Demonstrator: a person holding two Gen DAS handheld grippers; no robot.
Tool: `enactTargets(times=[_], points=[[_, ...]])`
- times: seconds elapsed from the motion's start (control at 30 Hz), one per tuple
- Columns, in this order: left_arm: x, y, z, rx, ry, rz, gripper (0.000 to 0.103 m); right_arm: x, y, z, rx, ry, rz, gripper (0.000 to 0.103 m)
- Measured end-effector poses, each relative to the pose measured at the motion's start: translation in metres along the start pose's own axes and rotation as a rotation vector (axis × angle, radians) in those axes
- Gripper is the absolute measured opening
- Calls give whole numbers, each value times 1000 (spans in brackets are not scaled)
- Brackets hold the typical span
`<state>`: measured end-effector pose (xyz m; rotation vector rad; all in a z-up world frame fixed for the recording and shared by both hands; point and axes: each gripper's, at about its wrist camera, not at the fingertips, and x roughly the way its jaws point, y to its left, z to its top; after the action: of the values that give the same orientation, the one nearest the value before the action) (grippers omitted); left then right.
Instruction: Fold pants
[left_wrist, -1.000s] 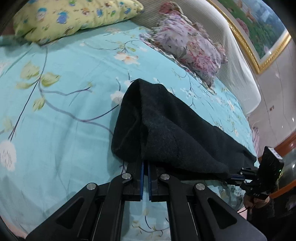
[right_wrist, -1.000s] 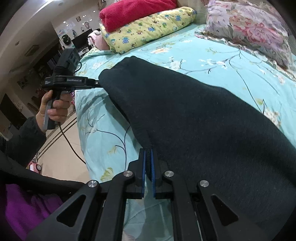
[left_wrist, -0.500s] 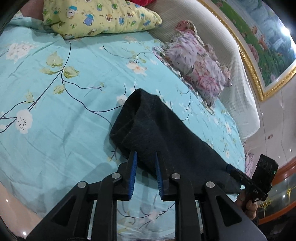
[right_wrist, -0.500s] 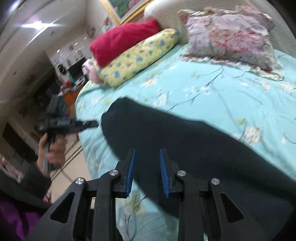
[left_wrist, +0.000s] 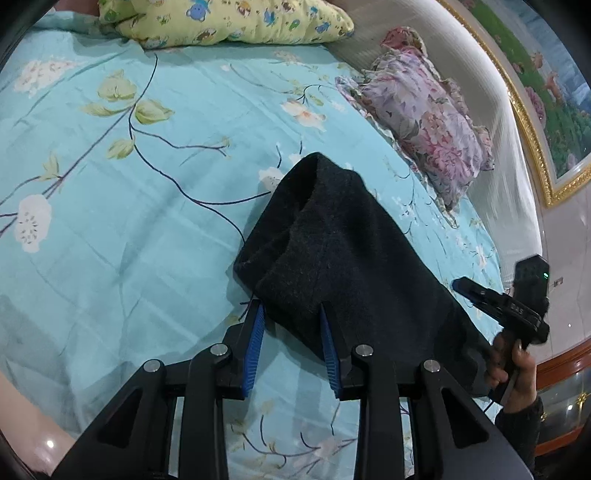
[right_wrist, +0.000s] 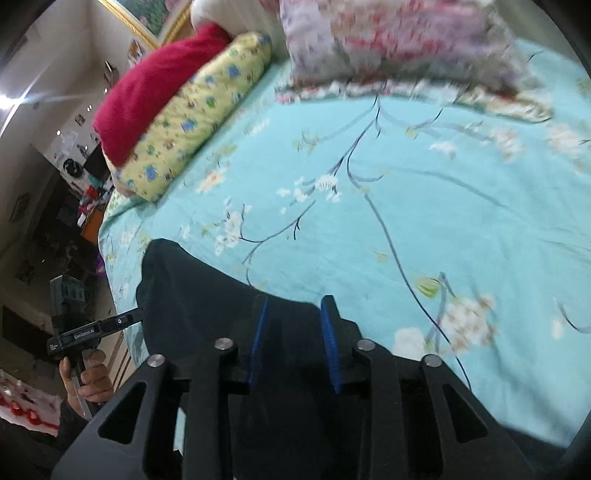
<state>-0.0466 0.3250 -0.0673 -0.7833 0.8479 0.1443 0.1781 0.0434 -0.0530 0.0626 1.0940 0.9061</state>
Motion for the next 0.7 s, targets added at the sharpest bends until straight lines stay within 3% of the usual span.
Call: enactTargets(times=[0.2, 0.3, 0.4, 0.5, 0.6, 0.7], points=[[10, 6, 3, -25, 0, -24, 33, 39, -3, 1, -60, 148, -7, 35], [20, 9, 13, -40, -15, -57, 33, 38, 2, -3, -84, 136, -22, 18], [22, 6, 19, -49, -41, -73, 26, 26, 13, -7, -123, 89, -50, 14], [3, -12, 17, 28, -92, -57, 21, 4, 28, -10, -157, -2, -68, 13], [-28, -29, 14, 71, -154, -69, 20, -21, 40, -9, -166, -117, -79, 12], [-46, -34, 13, 101, -190, -74, 20, -15, 45, -5, -180, -155, -132, 11]])
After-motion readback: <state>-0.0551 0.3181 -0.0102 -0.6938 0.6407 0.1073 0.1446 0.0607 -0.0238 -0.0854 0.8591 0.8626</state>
